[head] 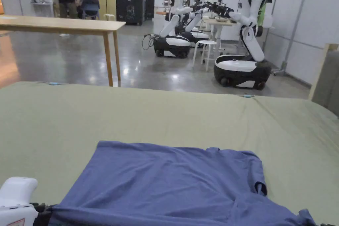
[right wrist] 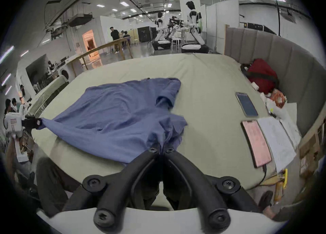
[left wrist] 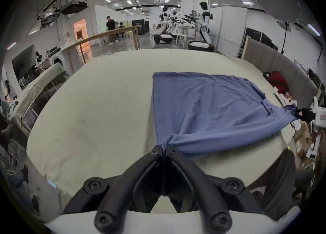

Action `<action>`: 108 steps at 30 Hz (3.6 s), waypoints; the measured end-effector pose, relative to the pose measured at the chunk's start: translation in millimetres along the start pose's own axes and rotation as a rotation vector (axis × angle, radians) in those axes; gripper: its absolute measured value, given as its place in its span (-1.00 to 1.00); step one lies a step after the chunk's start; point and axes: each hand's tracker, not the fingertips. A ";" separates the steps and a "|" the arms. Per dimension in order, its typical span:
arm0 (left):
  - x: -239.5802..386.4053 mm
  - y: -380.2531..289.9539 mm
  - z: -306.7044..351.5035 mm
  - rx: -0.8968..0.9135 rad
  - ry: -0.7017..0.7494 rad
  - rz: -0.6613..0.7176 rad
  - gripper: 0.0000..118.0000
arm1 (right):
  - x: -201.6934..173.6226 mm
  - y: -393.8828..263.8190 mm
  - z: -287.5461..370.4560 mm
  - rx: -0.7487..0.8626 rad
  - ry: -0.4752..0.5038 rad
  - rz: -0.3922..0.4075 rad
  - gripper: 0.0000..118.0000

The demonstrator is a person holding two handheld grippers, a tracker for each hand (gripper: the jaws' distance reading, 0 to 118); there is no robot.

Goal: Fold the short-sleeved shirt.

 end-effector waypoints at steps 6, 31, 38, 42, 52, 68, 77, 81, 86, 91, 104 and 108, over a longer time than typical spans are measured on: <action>1.7 -26.1 -4.4 -0.053 -0.010 0.010 -1.00 | -0.4 -23.1 0.8 -0.052 -0.004 0.006 -0.96; -16.8 -28.3 20.1 0.025 0.016 0.119 -1.00 | 3.3 -27.1 17.1 0.072 -0.110 -0.057 -0.99; -21.2 -31.1 0.7 -0.121 -0.081 0.103 0.07 | -5.2 -37.2 14.3 0.032 -0.109 -0.045 -0.99; -17.1 -44.5 -28.1 -0.204 -0.059 0.047 0.90 | -7.5 -42.2 11.7 0.015 -0.108 -0.044 -0.99; -1.4 -37.8 -43.2 -0.245 -0.068 0.034 -1.00 | 5.6 -54.1 8.0 -0.055 -0.069 -0.033 0.97; -5.1 -33.9 -41.7 -0.232 -0.044 0.061 -1.00 | 15.3 -60.2 -13.0 -0.131 -0.021 -0.024 -0.92; -10.8 2.7 -42.2 -0.177 -0.054 0.056 -1.00 | 0.2 2.3 -2.9 -0.046 -0.036 0.086 -0.93; -10.9 39.8 -59.2 -0.153 -0.047 0.025 -1.00 | 1.2 48.7 -29.0 -0.033 -0.030 0.104 -0.93; -17.3 81.3 -95.2 -0.143 -0.036 0.032 -1.00 | -2.3 94.9 -76.9 -0.069 -0.043 0.152 -0.93; -14.1 105.0 -133.6 -0.169 -0.029 0.033 -1.00 | 2.0 116.9 -131.1 -0.141 -0.049 0.150 -0.93; -16.2 104.1 -171.2 -0.218 -0.023 0.106 0.93 | 31.0 96.1 -173.4 -0.228 0.003 -0.028 0.89; -20.9 83.4 -127.2 -0.111 0.042 0.179 0.14 | 29.9 73.4 -135.6 -0.150 -0.089 -0.004 0.32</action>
